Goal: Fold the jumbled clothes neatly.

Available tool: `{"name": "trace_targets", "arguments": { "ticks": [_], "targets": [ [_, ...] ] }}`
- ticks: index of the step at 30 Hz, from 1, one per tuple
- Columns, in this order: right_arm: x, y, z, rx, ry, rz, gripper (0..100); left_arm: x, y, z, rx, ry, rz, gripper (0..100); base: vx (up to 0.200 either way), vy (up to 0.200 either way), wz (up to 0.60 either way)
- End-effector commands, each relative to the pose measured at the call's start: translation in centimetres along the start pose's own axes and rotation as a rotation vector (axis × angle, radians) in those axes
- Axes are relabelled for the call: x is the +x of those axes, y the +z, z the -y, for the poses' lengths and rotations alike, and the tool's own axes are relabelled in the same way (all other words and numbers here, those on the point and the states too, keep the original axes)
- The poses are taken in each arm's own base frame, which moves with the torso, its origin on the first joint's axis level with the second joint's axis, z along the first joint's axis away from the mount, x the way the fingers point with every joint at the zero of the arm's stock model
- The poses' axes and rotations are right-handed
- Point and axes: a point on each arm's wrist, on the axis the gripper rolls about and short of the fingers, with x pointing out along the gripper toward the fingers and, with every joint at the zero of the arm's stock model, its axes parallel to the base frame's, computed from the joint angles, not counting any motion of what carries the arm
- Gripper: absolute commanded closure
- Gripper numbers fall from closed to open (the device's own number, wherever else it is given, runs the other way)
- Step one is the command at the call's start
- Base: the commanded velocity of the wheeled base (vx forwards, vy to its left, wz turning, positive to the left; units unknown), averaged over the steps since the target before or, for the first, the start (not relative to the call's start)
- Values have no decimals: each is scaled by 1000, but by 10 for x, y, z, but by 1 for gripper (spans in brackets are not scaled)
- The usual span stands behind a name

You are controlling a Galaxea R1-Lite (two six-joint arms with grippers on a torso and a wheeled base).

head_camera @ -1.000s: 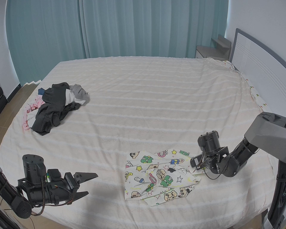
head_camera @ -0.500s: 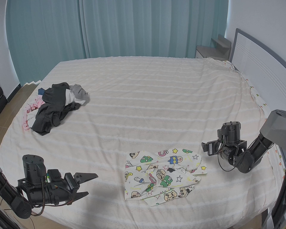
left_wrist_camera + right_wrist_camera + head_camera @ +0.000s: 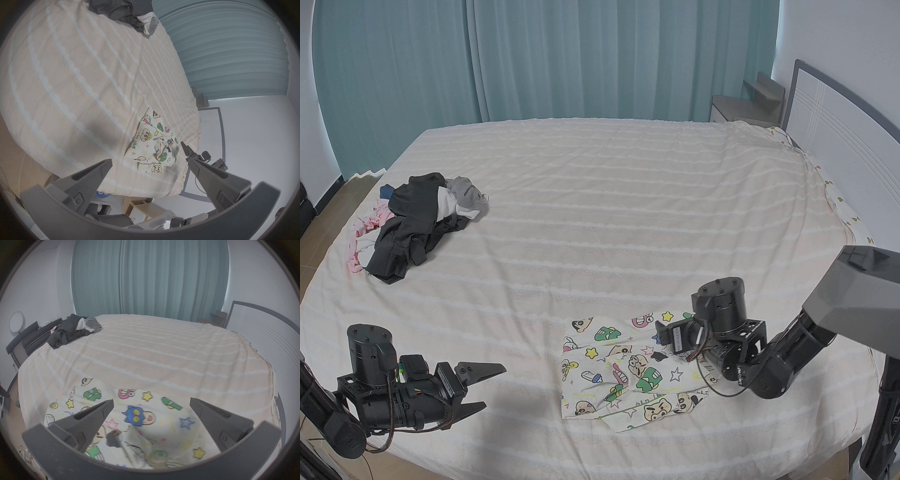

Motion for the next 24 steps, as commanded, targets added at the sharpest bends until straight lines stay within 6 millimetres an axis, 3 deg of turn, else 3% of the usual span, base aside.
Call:
{"name": "trace_targets", "arguments": {
  "ticks": [1,3,10,19,24],
  "targets": [
    [8,-21,-29,-51,37,-45,0,0,0,0,-1,2,-1,0,0,0,0],
    [5,-38,-39,-98,49,-102,0,0,0,0,0,1,0,0,0,0,0],
    [3,-56,-37,-154,3,-177,0,0,0,0,-1,2,-1,0,0,0,0],
    [-3,-66,-23,-201,-65,-221,0,0,0,0,0,1,-2,0,0,0,0],
    [-21,-62,-9,-214,-105,-225,0,0,0,0,0,1,-2,0,0,0,0]
  ]
}}
